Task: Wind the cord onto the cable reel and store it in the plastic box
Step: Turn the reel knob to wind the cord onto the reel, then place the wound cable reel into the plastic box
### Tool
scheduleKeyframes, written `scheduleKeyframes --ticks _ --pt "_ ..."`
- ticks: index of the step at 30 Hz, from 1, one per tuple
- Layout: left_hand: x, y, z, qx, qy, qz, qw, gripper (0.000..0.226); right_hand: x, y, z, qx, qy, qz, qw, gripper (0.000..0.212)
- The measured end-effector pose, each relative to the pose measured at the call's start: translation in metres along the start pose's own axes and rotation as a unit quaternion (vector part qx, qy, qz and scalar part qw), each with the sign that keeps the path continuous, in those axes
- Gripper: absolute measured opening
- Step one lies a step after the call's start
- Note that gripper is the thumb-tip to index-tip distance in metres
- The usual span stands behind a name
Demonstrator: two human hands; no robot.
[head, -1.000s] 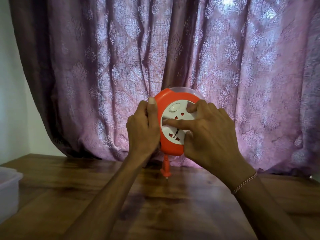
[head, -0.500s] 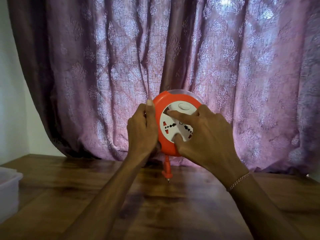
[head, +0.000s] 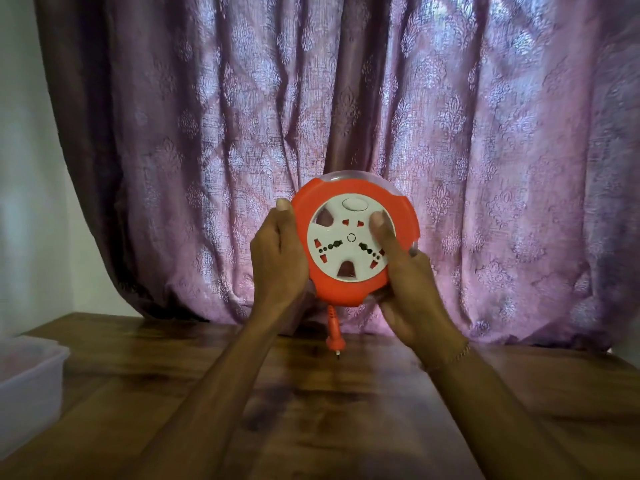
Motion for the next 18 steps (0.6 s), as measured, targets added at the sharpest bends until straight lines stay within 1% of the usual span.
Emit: scheduleKeyframes --ticks 2,4,7,10,12,14,16,18 --pt "-0.006 0.004 0.0 0.011 -0.005 -0.004 1.0 0.059 -0.007 -0.008 -0.003 -0.019 0.004 0.039 0.999 0.057" --pt "-0.011 0.011 0.001 0.019 -0.003 -0.002 1.0 0.061 -0.01 -0.014 -0.005 -0.029 0.008 0.049 0.998 0.053" --pt "-0.018 0.03 0.003 0.028 0.003 0.021 0.999 0.054 -0.015 -0.027 -0.009 -0.039 0.001 0.06 0.997 0.046" --pt "-0.024 0.056 0.004 0.028 0.004 0.032 0.999 0.053 -0.022 -0.048 -0.015 -0.033 0.004 0.069 0.997 0.05" --pt "-0.029 0.081 0.006 0.014 0.009 0.058 0.998 0.056 -0.029 -0.066 -0.018 -0.018 -0.008 0.068 0.998 0.053" --pt "-0.035 0.108 0.007 -0.008 0.03 0.088 0.996 0.07 -0.037 -0.084 -0.022 -0.002 -0.024 0.063 0.998 0.054" --pt "-0.042 0.143 0.008 -0.042 0.027 0.138 0.989 0.067 -0.044 -0.104 -0.026 0.01 -0.037 0.072 0.997 0.053" --pt "-0.052 0.177 0.004 -0.053 0.01 0.232 0.971 0.059 -0.051 -0.123 -0.03 0.026 -0.051 0.081 0.995 0.051"
Point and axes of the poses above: each hand's wrist, its own z-axis towards the middle knuckle, its own y-axis out of the back of the hand, x = y × z, the point moved 5 cm from there along z, towards the middle knuckle, and after that the axes turned 10 degrees about -z, right-handed, at the moved point
